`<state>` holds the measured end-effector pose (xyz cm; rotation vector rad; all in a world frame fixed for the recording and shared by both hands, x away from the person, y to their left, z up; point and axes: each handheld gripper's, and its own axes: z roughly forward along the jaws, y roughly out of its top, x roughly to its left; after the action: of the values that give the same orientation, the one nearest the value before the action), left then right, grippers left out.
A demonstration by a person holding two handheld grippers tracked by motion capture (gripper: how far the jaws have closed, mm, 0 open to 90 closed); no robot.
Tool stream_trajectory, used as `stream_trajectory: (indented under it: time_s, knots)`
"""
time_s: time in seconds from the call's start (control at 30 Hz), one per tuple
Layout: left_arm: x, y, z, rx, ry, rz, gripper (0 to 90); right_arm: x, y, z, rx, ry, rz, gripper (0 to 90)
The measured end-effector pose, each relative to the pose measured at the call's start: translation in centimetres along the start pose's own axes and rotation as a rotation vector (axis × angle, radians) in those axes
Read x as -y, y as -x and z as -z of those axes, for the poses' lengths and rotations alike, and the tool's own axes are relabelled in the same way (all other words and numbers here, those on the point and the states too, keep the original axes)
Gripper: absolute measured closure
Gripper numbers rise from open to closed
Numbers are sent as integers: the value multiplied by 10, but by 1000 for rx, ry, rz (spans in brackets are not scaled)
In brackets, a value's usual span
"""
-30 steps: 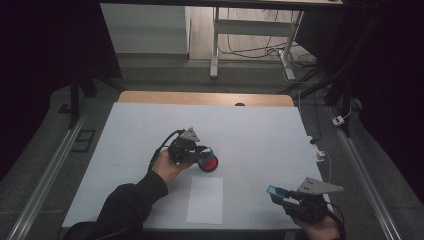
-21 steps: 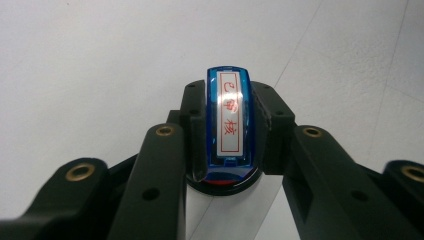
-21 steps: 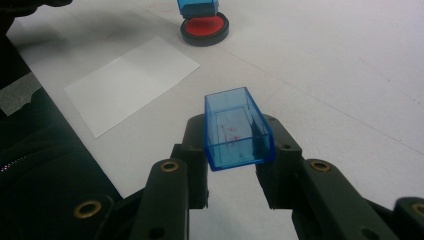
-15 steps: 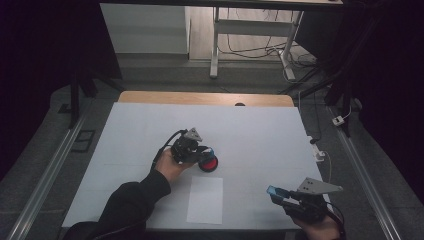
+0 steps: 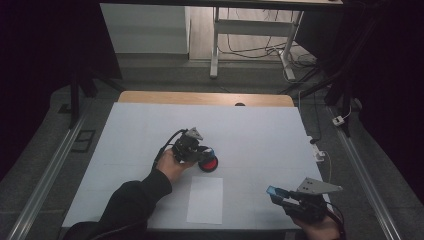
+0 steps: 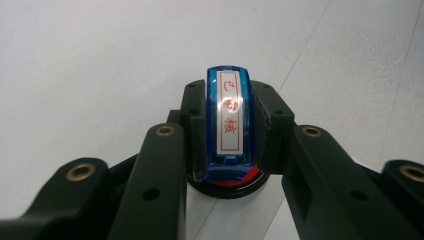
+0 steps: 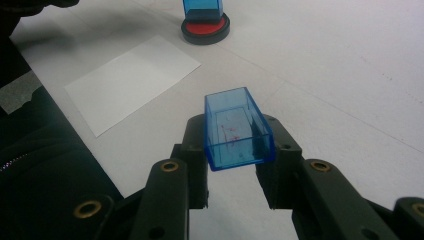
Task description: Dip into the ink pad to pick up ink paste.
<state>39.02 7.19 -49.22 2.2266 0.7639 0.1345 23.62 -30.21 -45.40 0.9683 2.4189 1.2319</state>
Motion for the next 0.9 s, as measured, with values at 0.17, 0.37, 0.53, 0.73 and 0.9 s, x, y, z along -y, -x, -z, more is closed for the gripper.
stream_trajectory:
  time_s: [0.17, 0.37, 0.53, 0.73, 0.9]
  knots:
    - [1, -3, 0, 20, 0, 15, 709, 0, 0, -1, 0, 1, -1, 688]
    - [-1, 4, 0, -19, -15, -28, 709, 0, 0, -1, 0, -2, 1, 688]
    - [-2, 11, -1, -53, -27, -61, 709, 0, 0, -1, 1, -3, 1, 689]
    - [-4, 21, -2, -108, -46, -116, 709, 0, -1, -1, 0, -4, 1, 689]
    - [-4, 28, -3, -145, -56, -151, 708, 0, -1, -1, -1, -5, 2, 689]
